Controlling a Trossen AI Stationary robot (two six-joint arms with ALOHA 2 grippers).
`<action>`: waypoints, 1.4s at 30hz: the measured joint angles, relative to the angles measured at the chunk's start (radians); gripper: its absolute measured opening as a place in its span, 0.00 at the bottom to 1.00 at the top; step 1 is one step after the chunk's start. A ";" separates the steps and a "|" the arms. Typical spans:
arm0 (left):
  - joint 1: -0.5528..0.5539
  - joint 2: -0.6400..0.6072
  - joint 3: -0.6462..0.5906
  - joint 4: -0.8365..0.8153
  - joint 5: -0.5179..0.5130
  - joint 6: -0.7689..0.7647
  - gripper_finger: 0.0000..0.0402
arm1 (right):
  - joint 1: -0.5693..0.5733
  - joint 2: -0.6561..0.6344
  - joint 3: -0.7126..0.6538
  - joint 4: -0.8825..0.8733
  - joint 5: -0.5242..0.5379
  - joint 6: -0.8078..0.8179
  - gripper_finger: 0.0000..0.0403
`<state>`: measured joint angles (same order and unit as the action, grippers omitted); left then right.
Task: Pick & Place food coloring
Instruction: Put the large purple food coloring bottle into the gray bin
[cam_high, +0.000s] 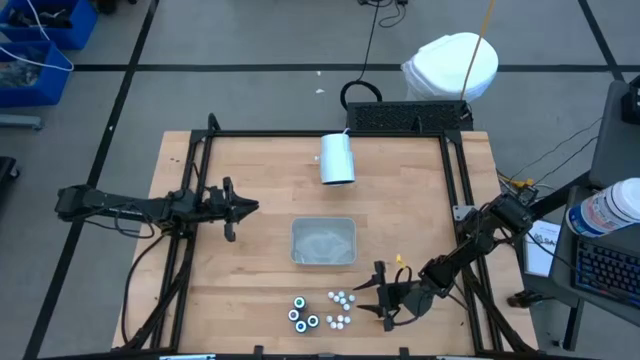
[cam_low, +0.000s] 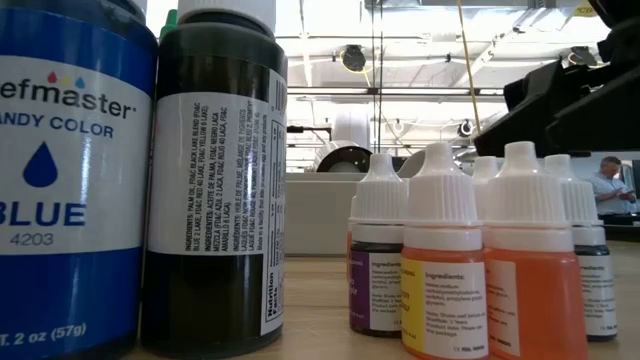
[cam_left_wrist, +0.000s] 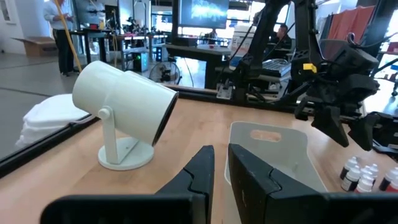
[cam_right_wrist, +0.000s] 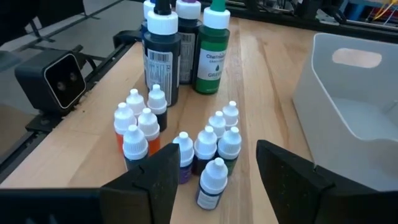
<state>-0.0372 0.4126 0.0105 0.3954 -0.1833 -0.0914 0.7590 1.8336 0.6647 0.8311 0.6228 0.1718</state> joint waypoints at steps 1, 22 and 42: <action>0.000 0.000 0.000 0.000 0.000 0.000 0.13 | 0.001 0.000 0.000 0.002 0.000 0.000 0.50; -0.004 0.011 0.000 0.003 0.158 -0.005 0.13 | 0.041 -0.404 -0.252 -0.019 0.109 -0.158 0.37; -0.233 0.196 0.085 0.095 0.124 -0.025 0.13 | -0.163 -1.084 -0.524 -0.229 0.026 -0.377 0.00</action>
<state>-0.2704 0.6083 0.0951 0.4907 -0.0589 -0.1163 0.5961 0.7495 0.1410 0.6024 0.6487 -0.2057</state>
